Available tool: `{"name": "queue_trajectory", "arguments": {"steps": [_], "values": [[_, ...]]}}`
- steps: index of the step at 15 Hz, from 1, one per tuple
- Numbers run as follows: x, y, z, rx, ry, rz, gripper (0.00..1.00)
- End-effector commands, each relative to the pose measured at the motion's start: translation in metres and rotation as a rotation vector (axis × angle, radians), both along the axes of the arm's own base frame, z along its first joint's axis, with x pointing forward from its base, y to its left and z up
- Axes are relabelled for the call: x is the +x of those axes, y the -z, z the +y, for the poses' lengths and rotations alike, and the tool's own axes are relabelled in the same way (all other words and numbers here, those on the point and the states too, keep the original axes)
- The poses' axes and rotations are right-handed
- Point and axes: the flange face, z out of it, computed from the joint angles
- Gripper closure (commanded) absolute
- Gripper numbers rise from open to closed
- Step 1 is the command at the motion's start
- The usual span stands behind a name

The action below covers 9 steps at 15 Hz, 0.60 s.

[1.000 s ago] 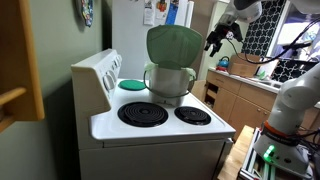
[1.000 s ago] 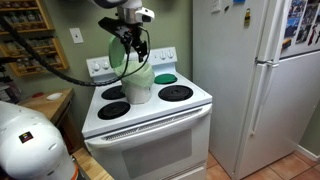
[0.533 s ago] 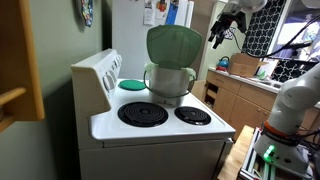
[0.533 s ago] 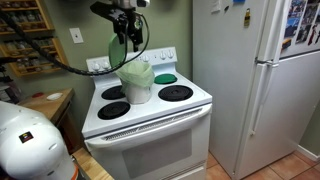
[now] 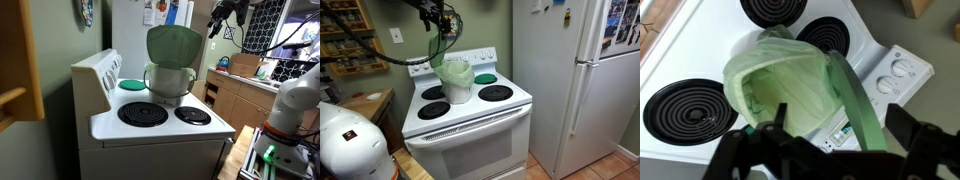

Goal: Close the bin

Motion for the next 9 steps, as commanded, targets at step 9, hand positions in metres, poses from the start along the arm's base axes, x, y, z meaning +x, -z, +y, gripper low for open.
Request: {"name": "queue_trajectory", "arguments": {"steps": [9], "values": [[0.038, 0.024, 0.063, 0.035, -0.017, -0.154, 0.0]]}}
